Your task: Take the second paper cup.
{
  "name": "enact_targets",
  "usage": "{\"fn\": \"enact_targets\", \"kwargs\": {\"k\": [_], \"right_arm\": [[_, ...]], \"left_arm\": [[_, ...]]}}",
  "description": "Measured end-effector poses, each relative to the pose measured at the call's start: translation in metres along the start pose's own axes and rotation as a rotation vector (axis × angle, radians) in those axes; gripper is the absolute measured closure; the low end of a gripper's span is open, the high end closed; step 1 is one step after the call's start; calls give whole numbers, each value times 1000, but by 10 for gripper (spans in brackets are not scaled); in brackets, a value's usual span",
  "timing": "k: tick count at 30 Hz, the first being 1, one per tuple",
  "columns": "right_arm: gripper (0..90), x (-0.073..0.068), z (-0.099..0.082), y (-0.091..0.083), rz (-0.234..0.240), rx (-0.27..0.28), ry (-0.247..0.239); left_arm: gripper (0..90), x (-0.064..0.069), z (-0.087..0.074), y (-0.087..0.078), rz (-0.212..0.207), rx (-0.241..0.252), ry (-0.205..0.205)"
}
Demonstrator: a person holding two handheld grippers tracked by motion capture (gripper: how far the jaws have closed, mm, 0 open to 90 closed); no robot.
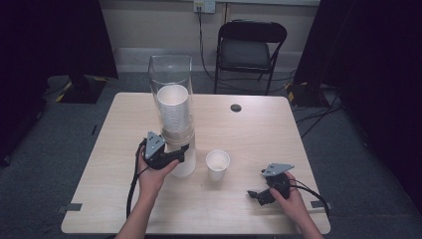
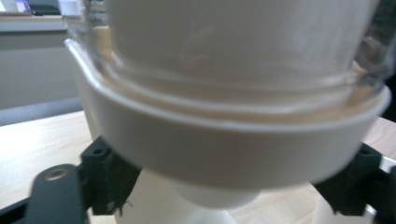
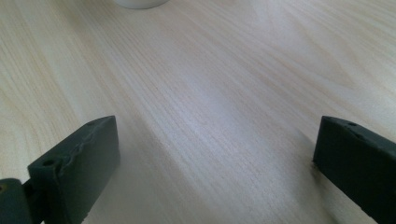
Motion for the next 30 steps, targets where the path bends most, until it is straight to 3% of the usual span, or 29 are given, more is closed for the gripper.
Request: {"fn": "enact_targets", "kwargs": {"k": [1, 3, 6, 8, 11, 13, 14, 19, 20, 21, 23, 24, 25, 27, 28, 29, 30], "right_arm": [[0, 0, 0, 0, 0, 0, 0], [0, 0, 0, 0, 1, 0, 0], [0, 0, 0, 0, 1, 0, 0], [0, 0, 0, 0, 0, 0, 0], [0, 0, 0, 0, 0, 0, 0], [0, 0, 0, 0, 1, 0, 1], [0, 0, 0, 0, 1, 0, 0], [0, 0, 0, 0, -2, -4, 4], [0, 0, 0, 0, -1, -3, 4], [0, 0, 0, 0, 0, 0, 0], [0, 0, 0, 0, -1, -3, 4], [0, 0, 0, 0, -2, -4, 5], [0, 0, 0, 0, 0, 0, 0], [0, 0, 0, 0, 1, -1, -1], [0, 0, 0, 0, 1, 1, -5], [0, 0, 0, -1, 2, 0, -2], [0, 0, -1, -1, 4, -3, 2]], "left_arm": [[172, 1, 1, 1, -7, 2, 14], [173, 4, 1, 4, -15, 1, 2], [193, 4, 1, 6, 8, -7, 14], [312, 0, 0, 4, 25, -20, 33], [322, 1, 1, 3, 28, -50, 28], [327, 3, 0, 4, 33, -42, 12], [329, 2, -1, 3, 44, -49, 26], [335, 2, -1, 2, 42, -57, 22], [335, 4, -2, 3, 43, -55, -2], [336, 2, -5, 3, 39, -84, 26], [338, 3, -9, 3, 48, -90, 29], [348, 6, -20, 5, 50, -167, -1], [368, 3, -40, 1, 39, -275, 24], [373, 4, -84, -7, 39, -434, -10], [369, 6, -92, -10, 35, -384, 13], [369, 7, -93, -11, 33, -352, -23], [367, 9, -91, -12, 30, -341, -22]]}}
Point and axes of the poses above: each handheld gripper's, and its own axes: y roughly forward along the jaws, z roughly out of its top, x roughly to its right, the point moved 7 cm from there along y, roughly forward along the jaws, and after that the axes turned 11 degrees about x, right-handed, at the moved point
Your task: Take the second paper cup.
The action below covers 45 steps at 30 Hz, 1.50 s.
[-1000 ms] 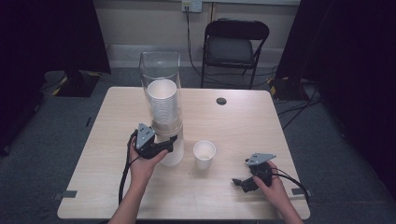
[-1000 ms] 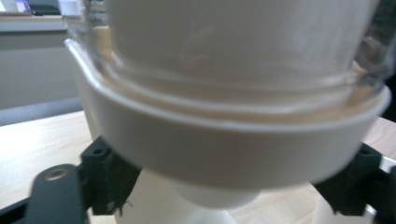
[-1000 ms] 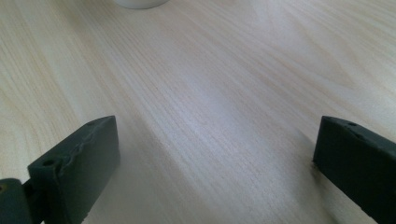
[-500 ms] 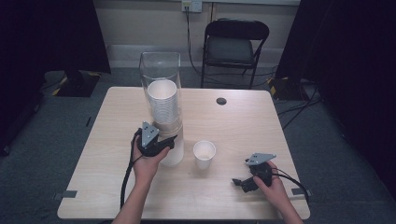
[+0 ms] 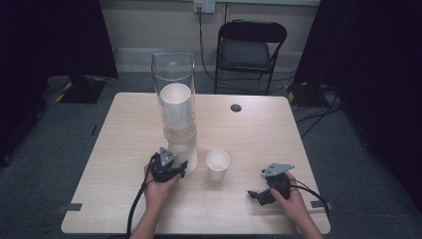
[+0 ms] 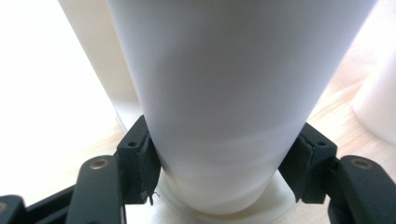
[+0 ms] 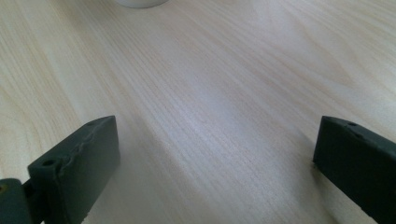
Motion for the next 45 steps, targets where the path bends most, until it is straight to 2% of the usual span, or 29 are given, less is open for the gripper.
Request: {"fn": "enact_targets", "kwargs": {"k": [1, 3, 6, 8, 10, 11, 15, 19, 20, 21, 24, 27, 31, 34, 35, 38, 40, 42, 43, 44, 45], "right_arm": [[0, 0, 0, 0, 2, 1, -1], [0, 0, 0, 0, 2, 1, -1], [0, 1, 0, 0, 5, 3, -7], [0, 1, 0, 0, 6, 4, -10], [0, 1, 0, 0, 4, 1, -6], [0, 1, 0, 0, 4, 2, -7], [0, 1, 0, 0, 2, 2, -4], [0, 1, 0, 0, 2, 2, -4], [0, 1, 0, 0, 2, 2, -4], [0, 1, 0, -1, 2, 2, -4], [0, 1, 0, 0, 2, 2, -4], [0, 1, 0, 0, 2, 2, -4], [0, 1, 0, 0, 2, 2, -4], [0, 1, 0, 0, 2, 2, -4], [0, 1, 0, -1, 3, 2, -4], [0, 1, 0, 0, 2, 2, -4], [0, 1, 0, 0, 2, 2, -5], [0, 1, 0, 0, 2, 2, -4], [0, 1, 0, 0, 2, 2, -4], [0, 1, 0, 0, 2, 2, -4], [0, 1, 0, -1, 2, 2, -4]], "left_arm": [[365, -1, 4, -4, -9, -3, 28], [362, -2, 9, -9, -20, 5, 11], [358, -5, 6, -14, -53, -36, 36], [357, -3, 1, -16, -64, -52, 24], [356, -2, -4, -17, -68, -68, 30], [355, -3, -5, -18, -73, -74, 48], [350, -6, -1, -23, -70, -44, 46], [341, -24, 1, -32, -24, -21, 40], [340, -30, 0, -34, -7, -16, 21], [339, -38, 0, -37, 18, -16, 27], [337, -59, -3, -43, 80, -10, -5], [333, -76, -7, -47, 122, -23, -4], [327, -91, -16, -45, 161, -60, -36], [325, -93, -24, -44, 159, -102, -50], [323, -93, -25, -42, 154, -101, -54], [319, -91, -31, -42, 149, -162, -47], [274, -91, -34, -43, 156, -188, -52], [214, -90, -35, -45, 153, -191, -49], [211, -90, -36, -47, 147, -197, -55], [205, -90, -37, -50, 132, -204, -46], [191, -89, -38, -52, 119, -204, -57]]}}
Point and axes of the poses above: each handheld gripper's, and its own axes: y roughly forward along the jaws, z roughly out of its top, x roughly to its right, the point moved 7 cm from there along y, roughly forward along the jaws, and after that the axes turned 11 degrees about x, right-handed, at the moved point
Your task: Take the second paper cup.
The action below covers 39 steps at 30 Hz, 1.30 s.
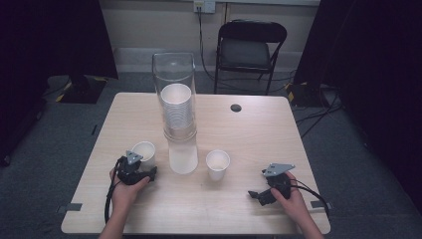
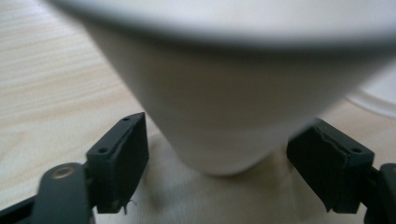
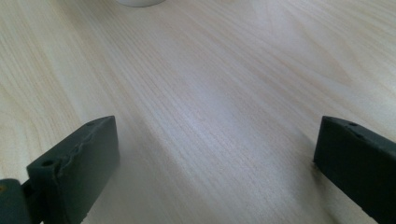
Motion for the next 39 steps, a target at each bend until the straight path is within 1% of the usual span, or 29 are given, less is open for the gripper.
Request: {"fn": "enact_targets", "kwargs": {"k": [1, 2, 3, 5, 6, 7, 8, 9, 10, 11, 12, 13, 14, 16, 21, 22, 24, 26, 28, 30, 32, 39], "right_arm": [[0, 0, 0, 0, 0, 0, 0], [0, 0, 0, 0, 0, 0, 1], [0, 0, 0, 0, 0, 0, 0], [0, 0, 0, 0, 0, 0, 0], [0, 0, 0, 0, 0, 0, 0], [0, 0, 0, 0, 0, 0, 0], [0, 0, 0, 0, 0, 0, 0], [0, 0, 0, 0, 0, 0, 0], [0, 0, 0, 0, 0, 0, 0], [0, 0, 0, 0, 0, 0, 0], [0, 0, 0, 0, 0, 0, 0], [0, 0, 0, 0, 0, 0, 0], [0, 0, 0, 0, 0, 0, 1], [0, 0, 0, 0, 0, 0, 0], [0, 0, 0, 0, -1, 0, 1], [0, 0, 0, 0, 0, 0, 1], [0, 0, 0, 0, 0, 0, 1], [0, 0, 0, 0, 0, 0, 1], [0, 0, 0, 0, -1, 0, 1], [0, 0, 0, 0, 0, 0, 1], [0, 0, 0, 0, 0, 0, 1], [0, 0, 0, 0, -1, -1, 1]], "left_arm": [[177, 0, -2, -3, -11, -7, 10], [165, -1, -4, -7, -14, -11, 8], [164, -1, -6, -11, -26, -14, 8], [164, -2, -11, -19, -53, -21, 42], [160, -2, -13, -23, -57, -15, 46], [161, -4, -15, -27, -70, -25, 63], [158, -4, -18, -30, -84, -24, 52], [159, -4, -20, -34, -100, -25, 63], [160, -5, -23, -39, -115, -27, 88], [160, -5, -24, -42, -128, -16, 103], [160, -6, -25, -45, -135, -18, 117], [160, -6, -27, -48, -142, -22, 118], [160, -6, -28, -50, -148, -27, 128], [161, -5, -30, -55, -166, -28, 137], [160, 2, -37, -65, -232, -33, 192], [160, 3, -38, -66, -244, -28, 192], [159, 3, -39, -66, -246, -16, 181], [156, 3, -41, -66, -259, -10, 156], [150, 3, -41, -66, -266, -14, 164], [148, 3, -41, -66, -264, -11, 162], [139, 3, -41, -66, -266, -15, 173], [119, 3, -42, -66, -273, -19, 178]]}}
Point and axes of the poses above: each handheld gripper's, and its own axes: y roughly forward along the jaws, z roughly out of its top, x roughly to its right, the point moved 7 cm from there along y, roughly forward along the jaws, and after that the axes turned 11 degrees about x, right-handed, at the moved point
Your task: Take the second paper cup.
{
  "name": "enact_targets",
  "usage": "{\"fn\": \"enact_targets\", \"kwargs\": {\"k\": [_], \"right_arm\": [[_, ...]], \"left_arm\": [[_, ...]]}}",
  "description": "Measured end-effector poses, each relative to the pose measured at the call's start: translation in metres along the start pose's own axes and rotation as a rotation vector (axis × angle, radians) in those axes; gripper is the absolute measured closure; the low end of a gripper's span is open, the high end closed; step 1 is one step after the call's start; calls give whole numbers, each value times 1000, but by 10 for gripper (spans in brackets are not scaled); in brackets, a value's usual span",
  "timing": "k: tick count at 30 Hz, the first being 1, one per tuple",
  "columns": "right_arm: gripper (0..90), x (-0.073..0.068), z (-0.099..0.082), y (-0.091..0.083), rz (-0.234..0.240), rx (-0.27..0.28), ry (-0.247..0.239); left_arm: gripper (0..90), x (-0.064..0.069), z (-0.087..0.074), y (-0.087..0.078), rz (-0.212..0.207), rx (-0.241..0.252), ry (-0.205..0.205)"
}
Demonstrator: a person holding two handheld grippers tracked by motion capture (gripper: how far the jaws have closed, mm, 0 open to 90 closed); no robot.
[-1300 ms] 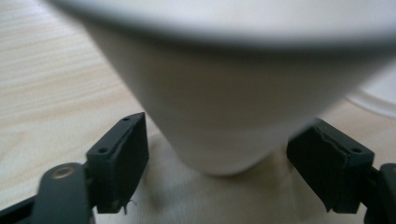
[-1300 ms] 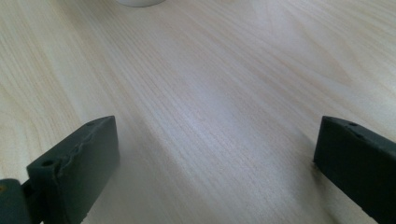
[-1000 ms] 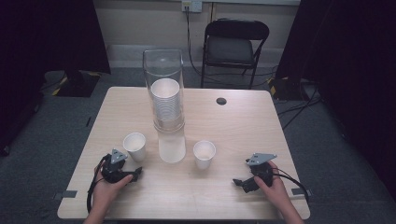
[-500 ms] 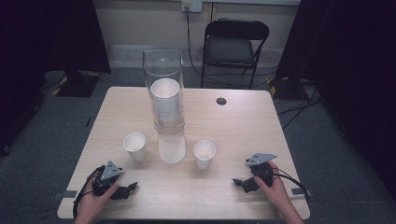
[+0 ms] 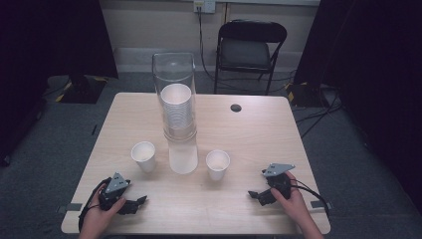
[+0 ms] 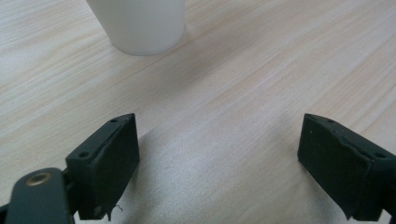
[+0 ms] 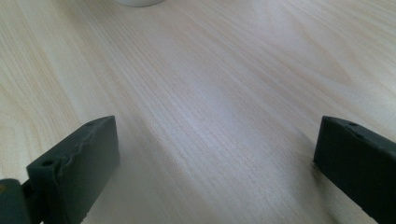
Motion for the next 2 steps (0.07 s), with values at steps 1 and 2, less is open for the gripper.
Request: {"fn": "enact_targets", "kwargs": {"k": [1, 2], "right_arm": [[0, 0, 0, 0, 1, 0, -1], [0, 1, 0, -1, 5, 1, -5]], "left_arm": [[118, 0, 0, 0, 0, 0, 0], [116, 0, 0, 0, 0, 3, -4]]}}
Point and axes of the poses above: each handheld gripper's, and its own axes: y roughly forward along the jaws, z roughly out of its top, x roughly to its right, the point moved 7 cm from there along y, roughly forward along the jaws, and after that the axes turned 11 degrees about x, right-handed, at the moved point
